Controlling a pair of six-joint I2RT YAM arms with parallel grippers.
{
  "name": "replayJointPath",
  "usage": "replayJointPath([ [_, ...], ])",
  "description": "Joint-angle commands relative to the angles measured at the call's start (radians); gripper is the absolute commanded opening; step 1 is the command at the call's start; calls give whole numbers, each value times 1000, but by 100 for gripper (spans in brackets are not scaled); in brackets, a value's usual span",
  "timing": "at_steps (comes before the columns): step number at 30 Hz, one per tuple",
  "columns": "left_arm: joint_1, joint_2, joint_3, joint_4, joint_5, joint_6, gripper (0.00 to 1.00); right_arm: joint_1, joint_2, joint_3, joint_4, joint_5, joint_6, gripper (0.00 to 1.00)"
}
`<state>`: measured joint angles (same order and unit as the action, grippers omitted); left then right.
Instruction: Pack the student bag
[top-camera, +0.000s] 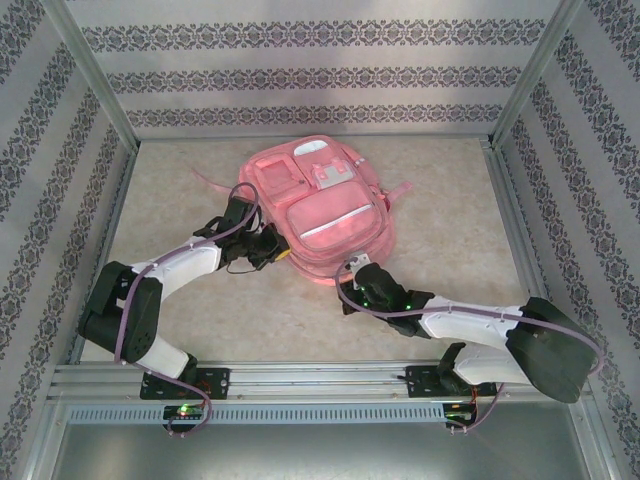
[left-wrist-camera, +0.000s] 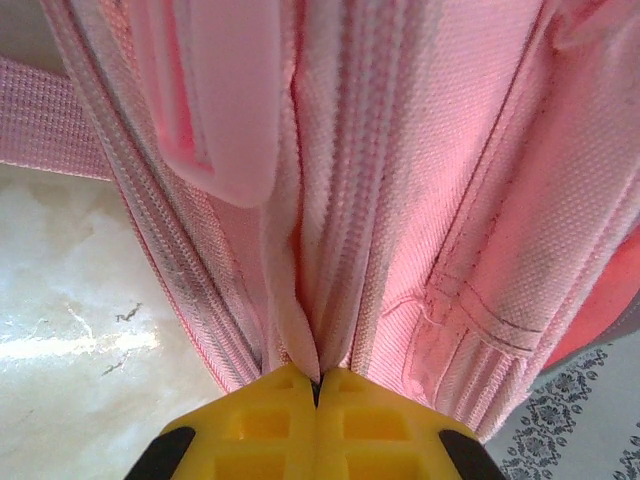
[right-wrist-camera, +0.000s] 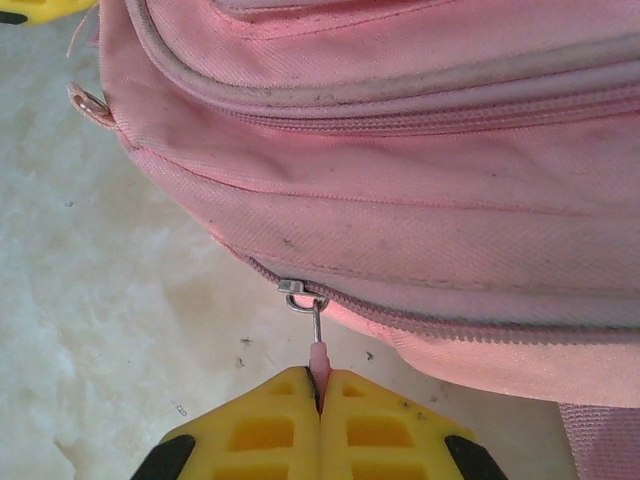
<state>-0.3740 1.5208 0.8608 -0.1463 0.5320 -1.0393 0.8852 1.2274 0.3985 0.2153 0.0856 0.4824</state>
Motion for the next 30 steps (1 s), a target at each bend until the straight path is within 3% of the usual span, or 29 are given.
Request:
replayJointPath([
  [1, 47, -37, 48, -54, -71, 58, 0, -14, -5, -47, -28, -9, -51, 0],
  [3, 48, -51, 57, -93, -64, 74, 0, -14, -3, -69, 20, -40, -81, 0],
  [7, 47, -146, 15, -163, -63, 54, 37, -12, 7, -78, 86, -90, -125, 0],
  [10, 32, -221, -56, -138, -43, -10, 47, -12, 35, -61, 108, -116, -123, 0],
  [19, -97, -106, -55, 23, 0, -83, 48, -9, 141, -5, 160, -132, -77, 0],
  [30, -105, 55, 25, 64, -26, -93, 40, -8, 170, -13, 190, -116, -53, 0],
])
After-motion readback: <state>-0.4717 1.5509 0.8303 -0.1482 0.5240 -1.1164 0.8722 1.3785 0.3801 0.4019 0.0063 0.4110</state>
